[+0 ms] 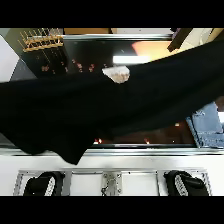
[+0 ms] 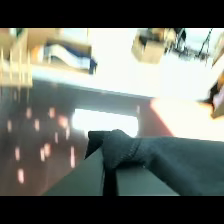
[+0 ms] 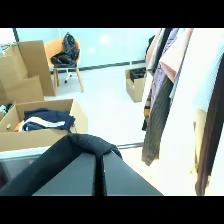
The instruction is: Fold the clothes and pants, and hang the long-sleeved shirts on hangers.
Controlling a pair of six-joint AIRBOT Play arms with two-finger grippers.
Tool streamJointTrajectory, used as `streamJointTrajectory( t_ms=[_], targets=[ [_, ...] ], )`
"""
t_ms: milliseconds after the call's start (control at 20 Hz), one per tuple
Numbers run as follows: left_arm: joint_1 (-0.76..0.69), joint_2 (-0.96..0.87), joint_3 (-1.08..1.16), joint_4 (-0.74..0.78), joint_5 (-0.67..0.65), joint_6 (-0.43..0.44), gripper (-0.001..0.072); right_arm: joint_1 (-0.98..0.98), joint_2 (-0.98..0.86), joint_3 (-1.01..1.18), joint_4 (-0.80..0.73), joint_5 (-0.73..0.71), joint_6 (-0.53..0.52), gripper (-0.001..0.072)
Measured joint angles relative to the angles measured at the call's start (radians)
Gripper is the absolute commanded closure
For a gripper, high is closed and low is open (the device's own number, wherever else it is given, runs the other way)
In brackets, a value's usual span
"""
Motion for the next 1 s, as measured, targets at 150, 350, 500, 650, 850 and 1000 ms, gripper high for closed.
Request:
streamJointTrajectory(
  t_ms=[150,350,500,650,850,1000],
  targets=[
    [0.000,-0.070,-0.105,-0.022,-0.060,-0.026,0.0698,0.016,-0.074,0.000,0.038,0.037,0.000,0.0699],
    [-0.001,-0.289,-0.253,-0.046,0.016,0.005,0.0699,0.103,-0.315,0.000,0.051,0.126,-0.013,0.0699],
    [-0.004,-0.538,-0.273,-0.061,0.151,0.060,0.0698,0.170,-0.534,0.001,0.037,0.112,-0.026,0.0695],
    [-0.016,-0.836,-0.158,-0.071,0.229,0.099,0.0046,0.205,-0.718,0.010,0.042,0.015,-0.027,0.0290],
    [-0.009,-1.126,0.089,-0.076,0.174,0.117,-0.0013,0.205,-0.825,0.033,0.075,-0.086,-0.030,0.0138],
    [0.025,-1.193,0.188,-0.074,0.086,0.124,-0.0013,0.170,-0.804,0.040,0.079,-0.052,-0.034,0.0138]
  ],
)
